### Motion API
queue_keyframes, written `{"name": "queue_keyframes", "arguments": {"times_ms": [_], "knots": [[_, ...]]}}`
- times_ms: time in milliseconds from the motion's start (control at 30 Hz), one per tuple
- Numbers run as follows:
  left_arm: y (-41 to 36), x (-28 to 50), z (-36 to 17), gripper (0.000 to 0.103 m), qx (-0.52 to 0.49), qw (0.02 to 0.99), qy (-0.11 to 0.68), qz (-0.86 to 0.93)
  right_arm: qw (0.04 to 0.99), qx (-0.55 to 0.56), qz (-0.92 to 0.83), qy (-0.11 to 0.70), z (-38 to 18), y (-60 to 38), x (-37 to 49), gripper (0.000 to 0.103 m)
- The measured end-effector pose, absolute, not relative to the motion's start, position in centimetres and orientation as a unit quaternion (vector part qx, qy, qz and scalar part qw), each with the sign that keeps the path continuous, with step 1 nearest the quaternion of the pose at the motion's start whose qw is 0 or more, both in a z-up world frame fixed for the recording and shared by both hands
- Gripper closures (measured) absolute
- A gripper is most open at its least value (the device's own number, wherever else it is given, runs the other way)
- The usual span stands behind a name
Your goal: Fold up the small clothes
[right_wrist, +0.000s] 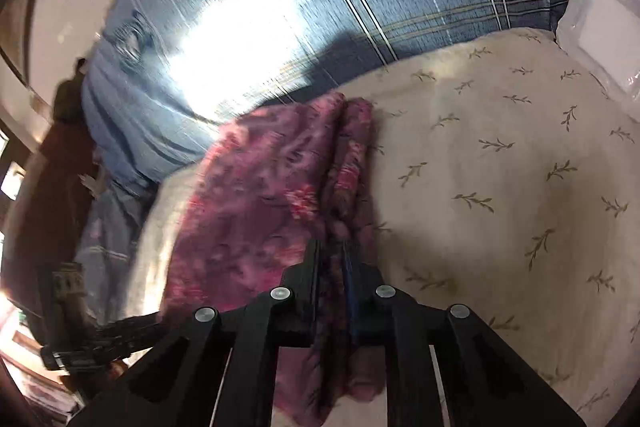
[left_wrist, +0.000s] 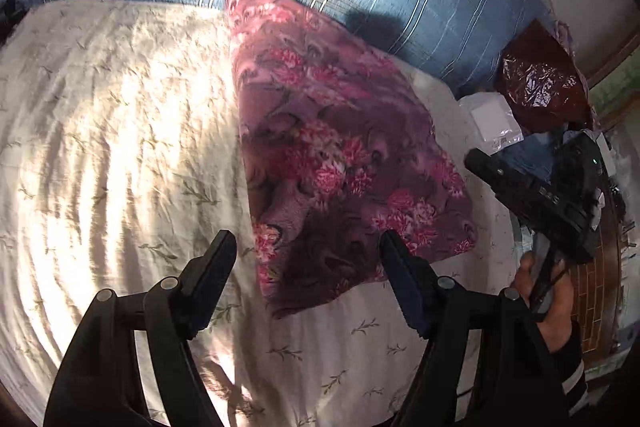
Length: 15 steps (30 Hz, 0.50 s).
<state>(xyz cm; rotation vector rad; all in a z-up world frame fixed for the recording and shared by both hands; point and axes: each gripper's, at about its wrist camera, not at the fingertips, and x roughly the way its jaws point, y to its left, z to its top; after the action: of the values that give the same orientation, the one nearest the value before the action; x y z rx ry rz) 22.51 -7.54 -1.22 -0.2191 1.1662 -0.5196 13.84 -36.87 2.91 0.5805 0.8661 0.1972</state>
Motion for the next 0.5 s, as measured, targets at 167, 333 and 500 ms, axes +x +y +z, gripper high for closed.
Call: {"name": "queue_keyframes", "arguments": {"times_ms": [167, 333, 500], "knots": [[-8.3, 23.0, -3.9, 0.030, -0.086, 0.794, 0.563, -0.211, 0.876, 0.219, 0.131, 0.410, 1.6, -34.0, 11.0, 0.095], [-8.9, 21.6, -4.7, 0.035, -0.042, 0.799, 0.560, -0.216, 0.862, 0.191, 0.085, 0.462, -1.4, -33.3, 11.5, 0.103], [-6.5, 22.5, -0.3, 0.035, -0.114, 0.807, 0.517, -0.260, 0.887, 0.219, 0.100, 0.394, 4.3, -33.9, 12.6, 0.093]]}}
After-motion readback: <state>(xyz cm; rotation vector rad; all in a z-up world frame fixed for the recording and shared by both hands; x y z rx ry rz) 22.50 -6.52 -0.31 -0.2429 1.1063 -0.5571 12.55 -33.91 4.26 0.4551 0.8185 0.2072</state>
